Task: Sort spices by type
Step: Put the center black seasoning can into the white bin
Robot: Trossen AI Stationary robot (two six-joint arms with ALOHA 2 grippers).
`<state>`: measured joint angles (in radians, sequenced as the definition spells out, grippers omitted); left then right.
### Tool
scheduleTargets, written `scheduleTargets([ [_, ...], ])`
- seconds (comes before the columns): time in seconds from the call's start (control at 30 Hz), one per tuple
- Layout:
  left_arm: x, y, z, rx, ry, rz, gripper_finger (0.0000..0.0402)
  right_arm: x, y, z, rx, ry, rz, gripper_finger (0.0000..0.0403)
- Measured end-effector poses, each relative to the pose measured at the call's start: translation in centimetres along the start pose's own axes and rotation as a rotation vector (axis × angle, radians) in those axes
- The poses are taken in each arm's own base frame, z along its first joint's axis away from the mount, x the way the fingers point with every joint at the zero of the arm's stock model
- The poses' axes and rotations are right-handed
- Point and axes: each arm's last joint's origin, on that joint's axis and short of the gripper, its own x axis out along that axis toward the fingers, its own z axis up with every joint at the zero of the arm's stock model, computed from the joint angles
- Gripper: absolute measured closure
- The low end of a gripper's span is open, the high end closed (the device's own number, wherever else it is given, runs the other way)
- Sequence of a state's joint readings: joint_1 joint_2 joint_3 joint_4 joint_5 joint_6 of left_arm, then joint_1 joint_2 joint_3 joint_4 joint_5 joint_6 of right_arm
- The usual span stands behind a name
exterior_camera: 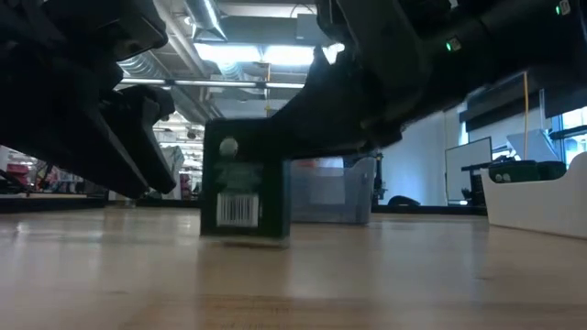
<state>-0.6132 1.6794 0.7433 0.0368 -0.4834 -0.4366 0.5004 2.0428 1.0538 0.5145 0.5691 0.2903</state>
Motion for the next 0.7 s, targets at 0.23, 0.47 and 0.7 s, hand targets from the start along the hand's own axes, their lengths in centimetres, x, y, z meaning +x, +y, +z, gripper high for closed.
scheduleTargets([
  [0.23, 0.0, 0.0, 0.0, 0.0, 0.003, 0.001, 0.0212, -3.7, 0.7, 2.7, -0.078, -0.03, -0.159, 0.0269],
  [0.47, 0.0, 0.0, 0.0, -0.001, 0.002, 0.001, 0.0212, -9.4, 1.2, 5.1, -0.122, -0.053, -0.301, 0.0269],
  [0.7, 0.0, 0.0, 0.0, -0.006, 0.002, 0.001, 0.0212, -14.8, -0.2, 6.1, -0.076, -0.017, -0.367, 0.0267],
])
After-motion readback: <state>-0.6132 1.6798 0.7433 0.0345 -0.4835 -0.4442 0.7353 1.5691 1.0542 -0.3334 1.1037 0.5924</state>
